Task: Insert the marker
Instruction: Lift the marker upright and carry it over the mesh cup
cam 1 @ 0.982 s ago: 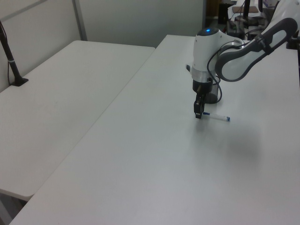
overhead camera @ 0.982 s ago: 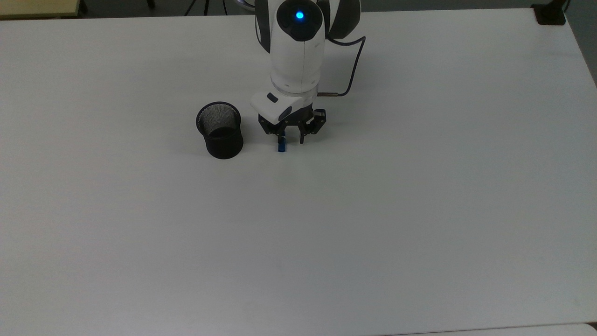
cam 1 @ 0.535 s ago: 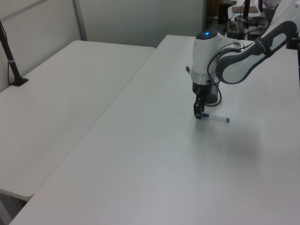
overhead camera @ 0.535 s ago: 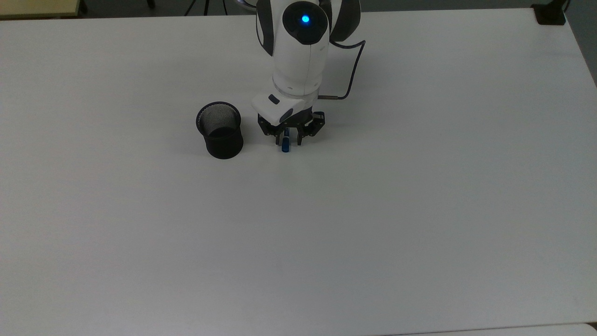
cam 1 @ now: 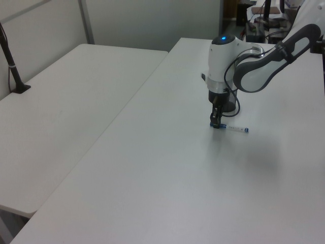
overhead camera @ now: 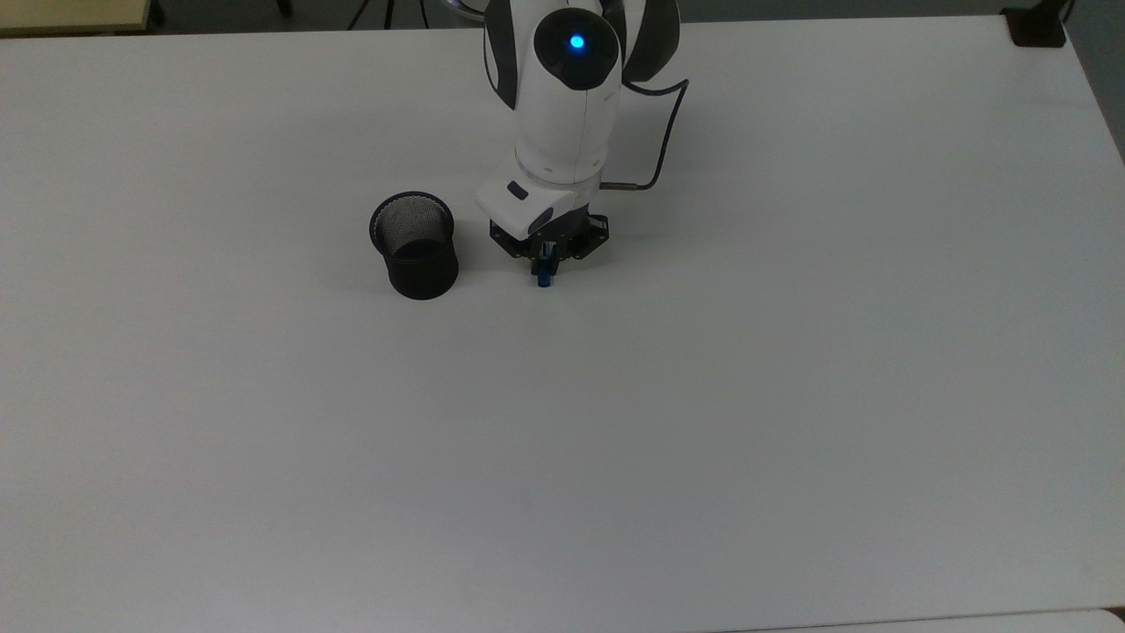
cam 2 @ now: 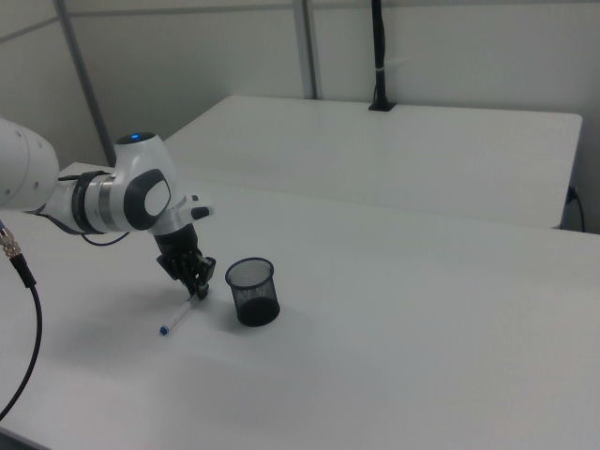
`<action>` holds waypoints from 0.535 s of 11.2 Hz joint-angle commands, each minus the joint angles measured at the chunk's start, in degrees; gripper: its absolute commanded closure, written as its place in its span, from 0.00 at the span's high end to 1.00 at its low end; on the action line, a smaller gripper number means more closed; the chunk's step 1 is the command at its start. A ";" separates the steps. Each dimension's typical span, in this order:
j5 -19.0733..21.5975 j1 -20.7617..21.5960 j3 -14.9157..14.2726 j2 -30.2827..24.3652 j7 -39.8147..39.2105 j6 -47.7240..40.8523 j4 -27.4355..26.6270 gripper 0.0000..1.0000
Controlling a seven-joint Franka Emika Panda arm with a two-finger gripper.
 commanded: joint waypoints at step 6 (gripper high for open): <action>-0.55 1.05 -0.20 -4.92 1.96 0.27 4.46 0.17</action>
